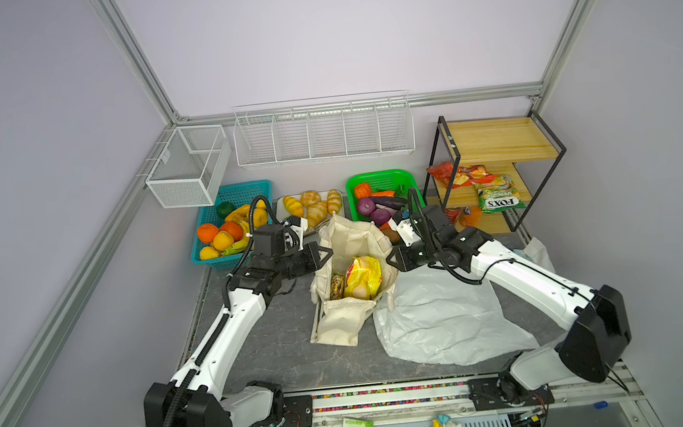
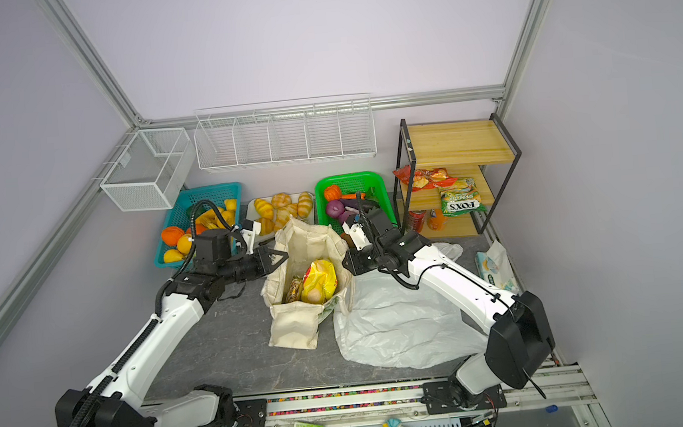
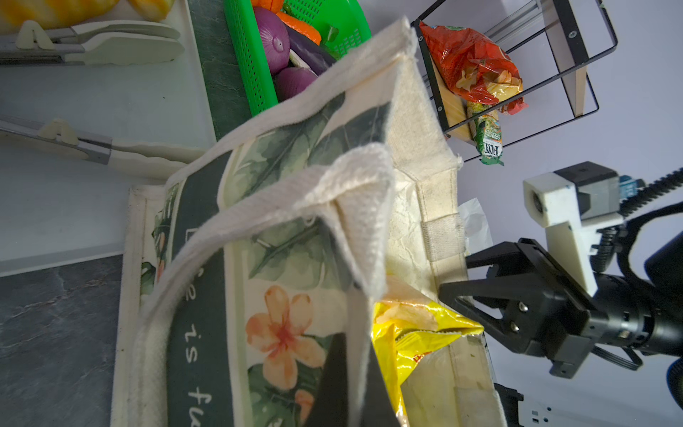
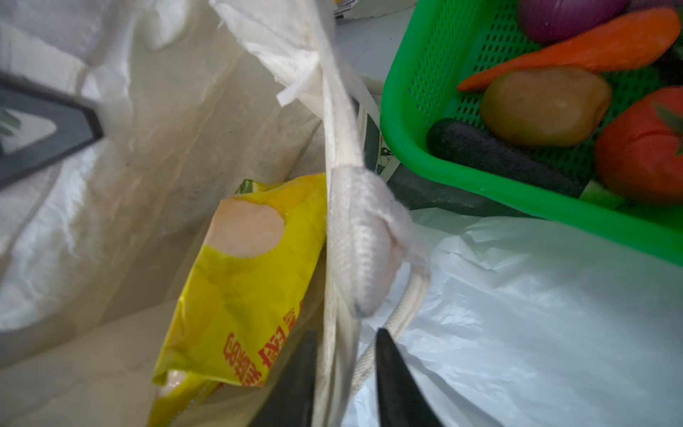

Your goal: Place the mixed food into the grocery bags and tie them

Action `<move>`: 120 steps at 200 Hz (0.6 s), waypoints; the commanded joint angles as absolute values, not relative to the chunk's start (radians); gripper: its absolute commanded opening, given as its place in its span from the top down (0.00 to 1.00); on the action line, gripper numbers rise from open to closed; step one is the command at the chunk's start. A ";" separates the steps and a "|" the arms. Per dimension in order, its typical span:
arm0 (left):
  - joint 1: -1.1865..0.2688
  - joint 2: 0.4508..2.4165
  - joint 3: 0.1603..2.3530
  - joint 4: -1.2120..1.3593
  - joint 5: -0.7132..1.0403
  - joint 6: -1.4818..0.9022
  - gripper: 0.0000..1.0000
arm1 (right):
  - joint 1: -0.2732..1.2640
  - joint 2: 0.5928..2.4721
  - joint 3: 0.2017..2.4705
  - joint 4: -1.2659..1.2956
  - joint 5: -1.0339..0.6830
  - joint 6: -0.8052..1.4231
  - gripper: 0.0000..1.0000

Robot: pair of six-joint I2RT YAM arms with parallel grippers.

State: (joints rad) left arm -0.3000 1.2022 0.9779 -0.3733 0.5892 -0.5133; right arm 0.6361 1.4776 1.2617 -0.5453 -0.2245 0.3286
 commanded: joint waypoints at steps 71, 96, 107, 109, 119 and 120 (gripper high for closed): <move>-0.093 1.109 1.055 -0.492 0.536 -0.442 1.00 | 0.752 1.391 1.256 -0.149 -0.624 0.405 0.93; -0.084 1.132 1.061 -0.578 0.396 -0.370 1.00 | 0.780 1.400 1.218 0.024 -0.708 0.456 0.93; -0.085 1.151 1.084 -0.626 0.344 -0.343 1.00 | 0.788 1.408 1.207 0.073 -0.709 0.483 0.93; -0.086 1.152 1.087 -0.632 0.334 -0.338 1.00 | 0.789 1.410 1.203 0.081 -0.706 0.489 0.93; -0.084 1.159 1.105 -0.658 0.302 -0.326 1.00 | 0.789 1.417 1.195 0.096 -0.671 0.513 0.93; -0.085 1.159 1.106 -0.659 0.300 -0.326 1.00 | 0.789 1.417 1.195 0.096 -0.667 0.515 0.93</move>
